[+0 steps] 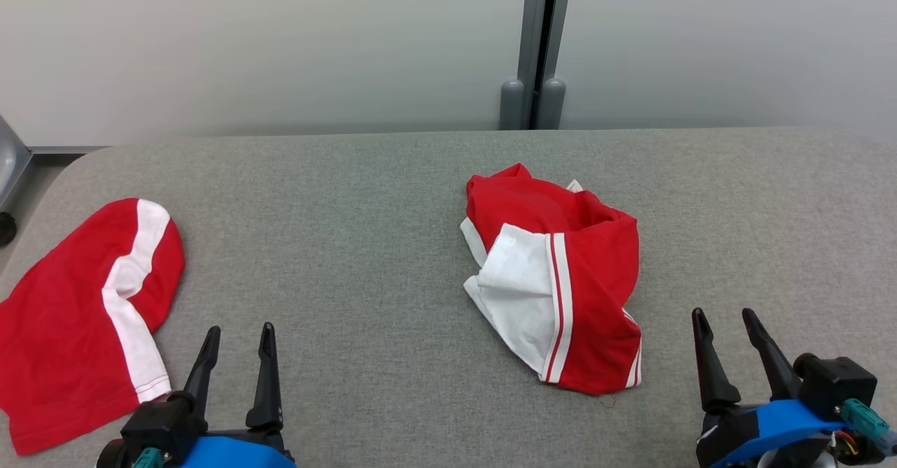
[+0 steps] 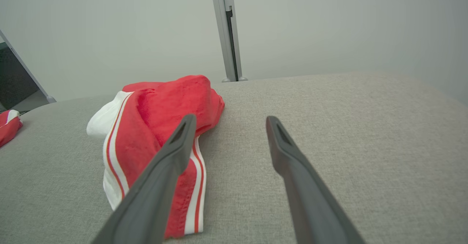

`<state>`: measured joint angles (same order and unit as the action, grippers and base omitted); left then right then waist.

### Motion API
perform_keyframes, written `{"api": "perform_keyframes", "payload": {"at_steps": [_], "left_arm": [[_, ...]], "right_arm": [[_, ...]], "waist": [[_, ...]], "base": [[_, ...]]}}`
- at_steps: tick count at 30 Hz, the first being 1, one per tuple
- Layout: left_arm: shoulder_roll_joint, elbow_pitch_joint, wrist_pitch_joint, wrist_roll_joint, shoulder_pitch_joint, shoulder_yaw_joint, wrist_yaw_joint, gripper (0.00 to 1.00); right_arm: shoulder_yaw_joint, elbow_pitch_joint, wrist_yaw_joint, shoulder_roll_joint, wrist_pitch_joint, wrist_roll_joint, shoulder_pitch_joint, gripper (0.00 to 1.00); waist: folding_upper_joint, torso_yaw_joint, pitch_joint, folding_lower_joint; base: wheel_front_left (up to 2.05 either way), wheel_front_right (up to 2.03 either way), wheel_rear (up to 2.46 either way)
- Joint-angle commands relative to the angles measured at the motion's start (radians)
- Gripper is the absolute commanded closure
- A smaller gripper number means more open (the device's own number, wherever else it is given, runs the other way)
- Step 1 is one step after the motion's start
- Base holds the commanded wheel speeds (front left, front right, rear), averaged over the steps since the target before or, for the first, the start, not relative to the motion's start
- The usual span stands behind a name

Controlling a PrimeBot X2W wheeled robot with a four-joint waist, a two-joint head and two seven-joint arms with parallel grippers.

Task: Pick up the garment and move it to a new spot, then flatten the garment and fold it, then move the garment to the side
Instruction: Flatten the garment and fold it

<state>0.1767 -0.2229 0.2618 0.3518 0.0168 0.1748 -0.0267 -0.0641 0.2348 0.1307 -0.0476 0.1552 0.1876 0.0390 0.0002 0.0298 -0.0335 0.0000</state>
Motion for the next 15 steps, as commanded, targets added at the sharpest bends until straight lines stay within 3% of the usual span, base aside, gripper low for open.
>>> {"api": "perform_keyframes", "payload": {"at_steps": [1,9,15], "left_arm": [[-0.002,0.005,0.005,-0.003,-0.01,-0.004,-0.001,0.0],[-0.007,0.002,0.005,-0.005,-0.007,0.007,-0.001,0.0],[-0.008,0.01,-0.002,0.0,-0.016,0.014,0.004,0.0]], "right_arm": [[0.001,-0.001,0.0,-0.005,-0.001,0.009,-0.007,0.0],[0.022,0.01,0.0,-0.005,-0.029,0.012,0.007,0.0],[0.027,0.077,0.0,-0.005,-0.173,0.074,0.056,0.0]], "waist": [[-0.0002,0.0,-0.002,0.0],[-0.0002,0.008,-0.005,0.0],[-0.0002,0.023,-0.01,0.0]], "base": [[0.0,0.0,0.0],[0.0,0.0,0.0],[0.0,0.0,0.0]]}}
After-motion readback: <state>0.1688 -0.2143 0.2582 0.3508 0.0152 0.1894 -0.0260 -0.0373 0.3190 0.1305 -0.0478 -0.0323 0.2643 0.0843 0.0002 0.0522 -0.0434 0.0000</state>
